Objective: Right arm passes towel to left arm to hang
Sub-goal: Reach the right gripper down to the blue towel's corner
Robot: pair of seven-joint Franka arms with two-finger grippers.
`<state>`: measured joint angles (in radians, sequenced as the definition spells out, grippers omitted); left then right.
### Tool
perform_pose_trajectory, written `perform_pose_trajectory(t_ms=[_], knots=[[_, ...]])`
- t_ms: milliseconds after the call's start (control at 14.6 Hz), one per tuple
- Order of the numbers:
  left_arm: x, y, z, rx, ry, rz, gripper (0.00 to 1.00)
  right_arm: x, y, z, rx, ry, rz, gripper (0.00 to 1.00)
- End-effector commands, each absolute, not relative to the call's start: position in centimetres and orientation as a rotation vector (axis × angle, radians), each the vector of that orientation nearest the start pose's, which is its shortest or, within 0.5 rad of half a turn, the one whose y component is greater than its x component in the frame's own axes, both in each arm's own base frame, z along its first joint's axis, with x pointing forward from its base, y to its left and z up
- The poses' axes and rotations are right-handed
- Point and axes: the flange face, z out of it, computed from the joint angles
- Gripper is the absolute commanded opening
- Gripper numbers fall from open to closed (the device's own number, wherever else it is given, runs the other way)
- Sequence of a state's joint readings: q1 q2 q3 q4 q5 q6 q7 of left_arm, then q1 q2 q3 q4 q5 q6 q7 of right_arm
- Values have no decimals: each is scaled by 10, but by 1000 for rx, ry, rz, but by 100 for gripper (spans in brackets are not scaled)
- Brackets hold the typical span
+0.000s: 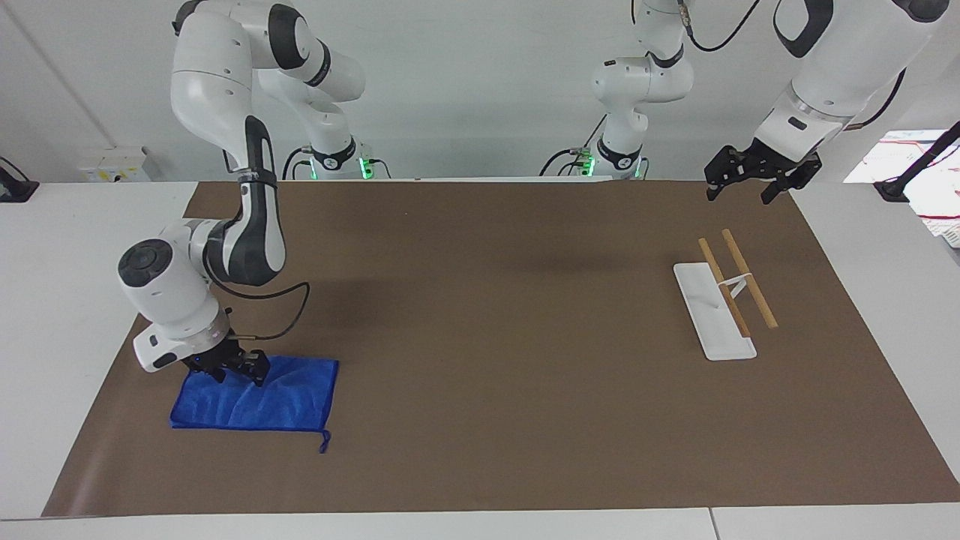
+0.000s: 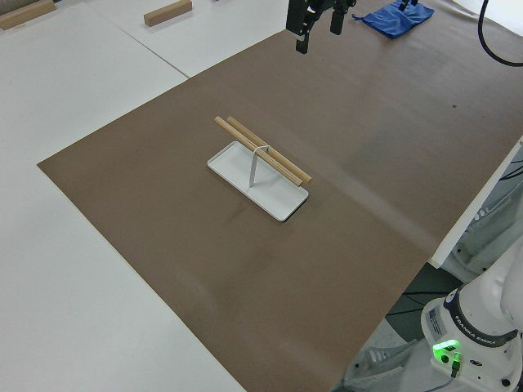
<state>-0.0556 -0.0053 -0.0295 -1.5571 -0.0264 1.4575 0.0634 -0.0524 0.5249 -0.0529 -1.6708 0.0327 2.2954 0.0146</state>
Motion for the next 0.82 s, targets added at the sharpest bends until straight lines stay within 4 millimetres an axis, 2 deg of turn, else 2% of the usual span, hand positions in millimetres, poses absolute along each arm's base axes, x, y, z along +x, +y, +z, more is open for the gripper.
perform_pose_trajectory(t_ms=[0, 412, 481, 687, 756], knots=[[530, -47, 626, -3162, 249, 158, 100, 675, -64, 298, -3116, 194, -178, 76], [530, -46, 626, -3162, 247, 158, 100, 662, -62, 281, -3108, 202, -199, 73], [530, -47, 626, -3162, 249, 158, 100, 661, -62, 282, -3108, 203, -199, 63], [530, -47, 626, -3162, 249, 158, 100, 661, -63, 283, -3108, 193, -190, 8], [530, -47, 626, -3162, 249, 158, 100, 662, -62, 283, -3108, 190, -183, 0]])
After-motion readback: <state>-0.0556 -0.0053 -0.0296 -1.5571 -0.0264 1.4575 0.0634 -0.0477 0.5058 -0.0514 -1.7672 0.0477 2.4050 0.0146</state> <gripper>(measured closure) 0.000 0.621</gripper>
